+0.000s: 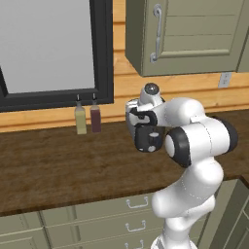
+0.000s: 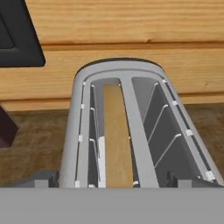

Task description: Start the toaster. Once the lever pops up, take the bread to the plate on the dining counter.

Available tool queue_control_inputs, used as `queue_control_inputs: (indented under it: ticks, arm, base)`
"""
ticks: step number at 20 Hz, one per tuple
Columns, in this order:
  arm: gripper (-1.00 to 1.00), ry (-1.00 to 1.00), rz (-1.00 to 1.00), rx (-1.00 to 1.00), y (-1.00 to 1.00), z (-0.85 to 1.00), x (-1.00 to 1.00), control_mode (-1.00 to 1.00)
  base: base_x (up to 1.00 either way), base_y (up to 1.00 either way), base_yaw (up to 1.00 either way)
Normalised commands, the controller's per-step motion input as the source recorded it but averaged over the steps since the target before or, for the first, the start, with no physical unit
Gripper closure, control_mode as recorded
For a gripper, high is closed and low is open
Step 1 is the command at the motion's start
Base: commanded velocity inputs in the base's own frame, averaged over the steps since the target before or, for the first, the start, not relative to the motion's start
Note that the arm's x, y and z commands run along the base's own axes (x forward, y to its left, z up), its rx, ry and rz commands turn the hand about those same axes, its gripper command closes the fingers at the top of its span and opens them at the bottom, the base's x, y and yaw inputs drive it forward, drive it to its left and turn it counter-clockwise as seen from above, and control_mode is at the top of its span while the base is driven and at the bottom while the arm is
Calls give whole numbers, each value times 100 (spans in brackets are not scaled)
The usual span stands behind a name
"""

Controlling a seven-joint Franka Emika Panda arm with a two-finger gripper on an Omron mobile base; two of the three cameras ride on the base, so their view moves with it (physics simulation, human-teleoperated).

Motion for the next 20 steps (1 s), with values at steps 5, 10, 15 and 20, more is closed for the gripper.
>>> queue_control_inputs:
  ticks: [5, 10, 15, 20]
  arm:
    - [-100, 0, 0, 0, 3, -28, 16, -100]
    - [-100, -9, 0, -1, 0, -8, 3, -100]
    - [-100, -17, 0, -2, 0, -8, 0, -100]
    - [100, -8, 0, -1, 0, -21, 6, -100]
  base:
    - [0, 0, 0]
    - [0, 0, 0]
    - [0, 0, 0]
    - [0, 0, 0]
